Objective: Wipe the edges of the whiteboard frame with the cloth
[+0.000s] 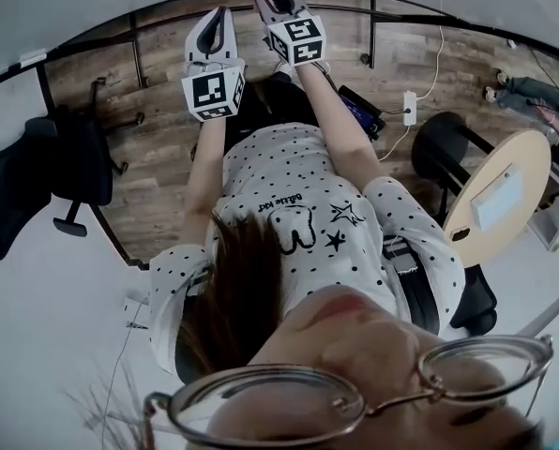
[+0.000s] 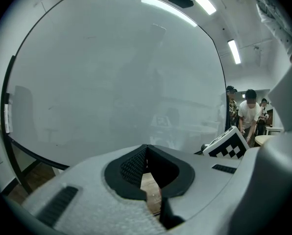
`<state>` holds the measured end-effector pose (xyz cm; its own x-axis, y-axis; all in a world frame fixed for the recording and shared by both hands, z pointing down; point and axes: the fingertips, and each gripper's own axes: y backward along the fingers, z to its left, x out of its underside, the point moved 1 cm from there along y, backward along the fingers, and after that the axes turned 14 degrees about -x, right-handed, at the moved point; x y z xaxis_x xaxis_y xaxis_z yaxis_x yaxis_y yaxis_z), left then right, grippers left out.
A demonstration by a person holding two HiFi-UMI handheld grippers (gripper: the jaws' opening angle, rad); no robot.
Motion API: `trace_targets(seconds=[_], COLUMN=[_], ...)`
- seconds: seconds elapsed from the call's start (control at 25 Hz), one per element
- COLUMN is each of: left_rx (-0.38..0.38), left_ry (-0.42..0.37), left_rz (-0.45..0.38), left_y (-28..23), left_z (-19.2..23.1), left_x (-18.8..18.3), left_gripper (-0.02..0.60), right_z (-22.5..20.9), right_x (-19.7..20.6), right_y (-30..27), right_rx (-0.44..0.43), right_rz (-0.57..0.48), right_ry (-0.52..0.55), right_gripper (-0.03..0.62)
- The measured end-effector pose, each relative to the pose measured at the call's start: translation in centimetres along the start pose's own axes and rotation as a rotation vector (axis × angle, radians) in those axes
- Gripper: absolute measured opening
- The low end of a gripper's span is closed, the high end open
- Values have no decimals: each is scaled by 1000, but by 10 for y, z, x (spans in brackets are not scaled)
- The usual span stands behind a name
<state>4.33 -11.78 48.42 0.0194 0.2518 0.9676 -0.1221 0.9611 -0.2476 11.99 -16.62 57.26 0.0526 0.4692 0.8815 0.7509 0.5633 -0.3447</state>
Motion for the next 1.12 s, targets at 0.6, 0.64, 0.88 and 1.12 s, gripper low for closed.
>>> trace_targets(seconds=[0.6,0.64,0.88,1.12], left_rx=[83,95,172,192], left_ry=[-2,-7,-45,-80], left_rz=[-1,1,2,16], left_y=[-8,-8,-8,-21], left_z=[-21,-28,-62,-94], left_x=[-6,-7,-17,-15], left_gripper=[17,17,17,17], right_z=[-16,-18,-33,-55], right_x=[-3,-3,-4,-3], right_y=[16,22,51,68], right_rx=[53,59,97,94], right_rz=[10,10,-6,-18], right_ry=[0,-3,-25,-37], right_gripper=[31,31,31,31])
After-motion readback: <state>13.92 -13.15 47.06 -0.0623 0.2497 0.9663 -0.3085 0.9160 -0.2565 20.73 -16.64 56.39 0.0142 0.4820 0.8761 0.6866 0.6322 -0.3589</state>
